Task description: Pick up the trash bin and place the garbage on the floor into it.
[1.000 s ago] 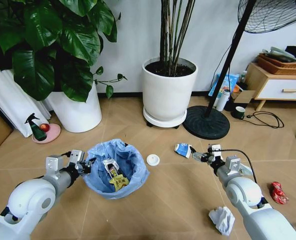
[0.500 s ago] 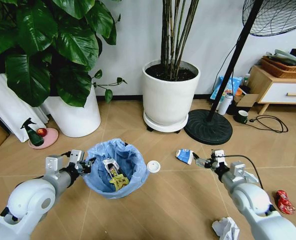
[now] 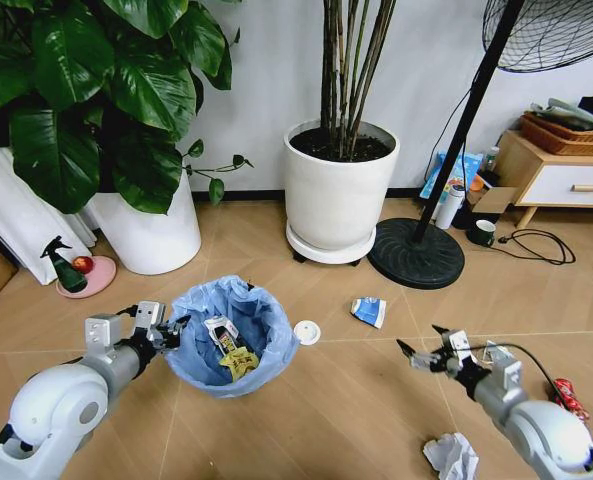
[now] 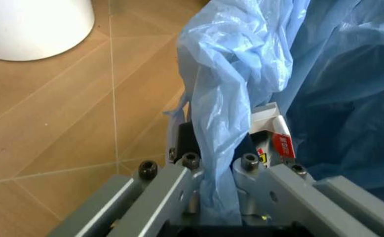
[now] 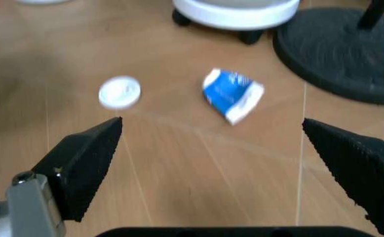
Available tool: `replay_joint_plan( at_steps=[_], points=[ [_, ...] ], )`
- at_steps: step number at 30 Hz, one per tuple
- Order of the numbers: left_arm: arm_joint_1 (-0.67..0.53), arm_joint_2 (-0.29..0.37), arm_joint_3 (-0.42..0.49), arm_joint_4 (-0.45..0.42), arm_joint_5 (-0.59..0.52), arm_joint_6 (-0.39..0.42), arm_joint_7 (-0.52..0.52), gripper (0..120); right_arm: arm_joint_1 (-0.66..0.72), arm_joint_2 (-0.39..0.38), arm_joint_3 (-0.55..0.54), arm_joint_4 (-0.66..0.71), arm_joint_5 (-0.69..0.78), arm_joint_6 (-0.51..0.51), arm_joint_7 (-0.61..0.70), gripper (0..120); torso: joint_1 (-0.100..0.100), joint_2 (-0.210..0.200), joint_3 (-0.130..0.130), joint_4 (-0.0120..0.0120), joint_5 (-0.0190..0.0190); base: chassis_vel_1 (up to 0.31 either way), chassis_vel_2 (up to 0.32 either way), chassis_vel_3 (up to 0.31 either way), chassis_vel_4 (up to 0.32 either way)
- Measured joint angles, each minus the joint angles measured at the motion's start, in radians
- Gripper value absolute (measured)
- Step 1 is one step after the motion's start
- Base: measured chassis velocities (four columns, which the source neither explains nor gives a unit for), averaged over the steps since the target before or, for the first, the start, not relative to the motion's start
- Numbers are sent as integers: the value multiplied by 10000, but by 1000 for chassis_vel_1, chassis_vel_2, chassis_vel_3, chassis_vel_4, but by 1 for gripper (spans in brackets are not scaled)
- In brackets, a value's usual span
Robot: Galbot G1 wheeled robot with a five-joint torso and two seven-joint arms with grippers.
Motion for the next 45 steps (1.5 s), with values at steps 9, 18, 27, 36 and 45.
replay_joint_plan(
  at_steps=[9,18,27,36,45],
  points=[
    [-3,-35,18,-14,9,0,52,0,-1282,382,871,-715,-879,1056,-895,100,0,0,0,-1,-1,0,0,0,0],
    [4,-52,83,-19,35,0,76,0,-1598,640,1338,-2250,-1835,2086,-1568,100,1,0,1,0,-2,0,0,0,0],
    [-31,-83,213,28,135,0,80,0,-1188,1142,1020,-3845,-2430,2754,-1873,100,1,-2,0,2,-2,0,0,0,0],
    [-32,5,257,31,138,0,33,0,-567,1793,692,-4615,-2707,2946,-1906,100,1,-2,0,3,4,0,0,0,0],
    [-41,95,257,-39,101,0,-7,0,-372,1798,634,-4881,-2751,2937,-1901,88,1,-2,1,2,-2,0,0,0,0]
  ],
)
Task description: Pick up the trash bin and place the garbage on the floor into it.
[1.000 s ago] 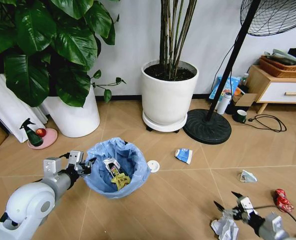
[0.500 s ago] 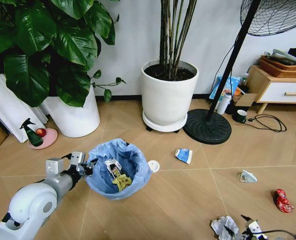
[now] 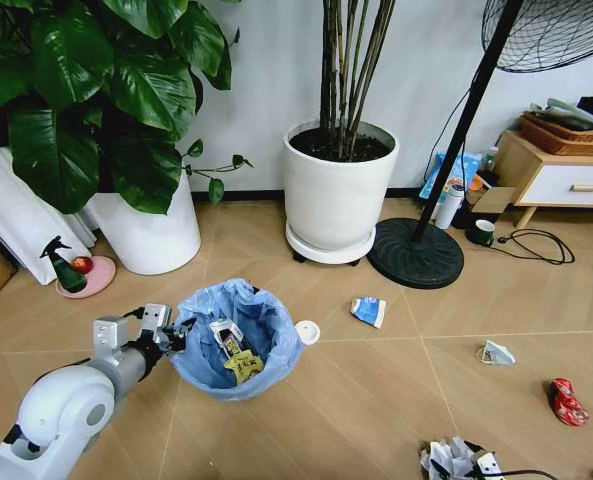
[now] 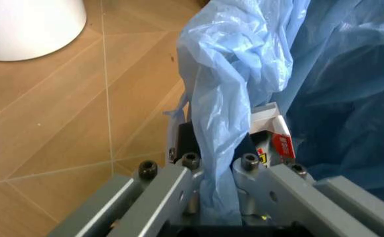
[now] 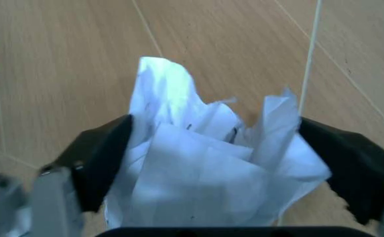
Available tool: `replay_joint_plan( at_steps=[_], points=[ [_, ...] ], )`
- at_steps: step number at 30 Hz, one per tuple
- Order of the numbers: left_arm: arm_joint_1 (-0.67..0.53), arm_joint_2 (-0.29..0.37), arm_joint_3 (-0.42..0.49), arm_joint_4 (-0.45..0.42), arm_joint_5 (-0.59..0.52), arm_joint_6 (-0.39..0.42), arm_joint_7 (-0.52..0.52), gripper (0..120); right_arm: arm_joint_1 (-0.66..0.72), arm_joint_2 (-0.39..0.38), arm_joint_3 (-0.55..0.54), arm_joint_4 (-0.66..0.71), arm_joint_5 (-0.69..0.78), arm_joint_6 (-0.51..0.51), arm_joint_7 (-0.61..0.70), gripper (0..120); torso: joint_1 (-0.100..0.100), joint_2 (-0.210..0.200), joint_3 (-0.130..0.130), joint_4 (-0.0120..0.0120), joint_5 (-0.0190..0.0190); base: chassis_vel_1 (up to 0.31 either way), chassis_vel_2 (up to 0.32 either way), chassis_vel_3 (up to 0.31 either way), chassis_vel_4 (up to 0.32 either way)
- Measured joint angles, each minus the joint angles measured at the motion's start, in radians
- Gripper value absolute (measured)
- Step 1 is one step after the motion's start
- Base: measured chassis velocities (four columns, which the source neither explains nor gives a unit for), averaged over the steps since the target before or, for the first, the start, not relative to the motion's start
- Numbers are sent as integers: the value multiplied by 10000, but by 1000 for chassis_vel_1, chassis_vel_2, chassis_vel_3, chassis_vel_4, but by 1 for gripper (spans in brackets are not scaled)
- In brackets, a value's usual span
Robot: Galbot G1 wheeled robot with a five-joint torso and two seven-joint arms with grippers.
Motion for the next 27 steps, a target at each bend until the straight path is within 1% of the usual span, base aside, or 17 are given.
replay_joint_plan(
  at_steps=[2,3,7,8,10,11,12,13,14,15,17,18,20,21,23,25,27],
  points=[
    [0,1,-1,-20,-3,0,-8,0,0,-9,0,-1,1,0,0,80,0,0,0,0,3,0,0,0,0],
    [0,1,-1,-20,-3,0,-8,0,0,-9,0,-1,1,0,0,80,0,0,0,0,3,0,0,0,0],
    [0,-2,-1,-47,-6,0,-24,0,11,-19,-2,-1,-1,5,0,65,0,0,0,0,2,0,0,0,0],
    [0,-2,-1,-47,-6,0,-24,0,11,-19,-2,-1,-1,5,0,65,0,0,0,0,2,0,0,0,0],
    [-1,-8,-1,-54,-6,0,-36,0,45,-19,-11,-20,-14,10,0,53,0,0,0,0,1,0,0,0,0],
    [-1,-8,-1,-55,-5,0,-37,0,50,-20,-12,-25,-16,10,0,52,0,0,0,0,1,0,0,0,0],
    [-1,-9,-5,-59,-6,0,-40,0,71,-21,-21,-45,-32,13,0,45,0,0,0,0,2,0,0,0,0],
    [-1,-9,-5,-59,-6,0,-40,0,71,-21,-21,-45,-32,13,0,45,0,0,0,0,2,0,0,0,0],
    [0,-10,-5,-67,-10,0,-44,0,82,-22,-24,-53,-40,16,0,41,0,0,0,0,1,0,0,0,0],
    [-2,-8,-5,-72,-15,0,-49,0,95,-16,-28,-65,-50,17,0,33,0,0,0,0,1,0,0,0,0],
    [-4,-6,-5,-75,-18,0,-54,0,99,-11,-28,-69,-55,18,0,32,0,0,0,0,1,0,0,0,0],
    [-15,12,-5,-80,-35,0,-66,0,107,16,-30,-79,-75,28,0,25,0,0,0,-1,2,0,0,0,0],
    [-23,27,-5,-87,-71,0,-100,0,112,53,-31,-79,-87,35,1,16,0,0,0,0,2,0,0,0,0],
    [-23,27,-5,-87,-71,0,-100,0,112,53,-31,-79,-87,35,1,16,0,0,0,0,2,0,0,0,0],
    [-34,30,-5,-90,-95,0,-129,0,121,92,-30,-78,-100,41,6,10,0,0,0,-1,1,0,0,0,0],
    [-35,30,-1,-92,-103,0,-142,0,133,141,-30,-66,-107,48,23,0,0,0,0,-1,4,0,0,0,0],
    [-35,30,0,-93,-104,0,-143,0,133,147,-29,-60,-107,49,28,0,0,0,0,-1,4,0,0,0,0]
  ],
)
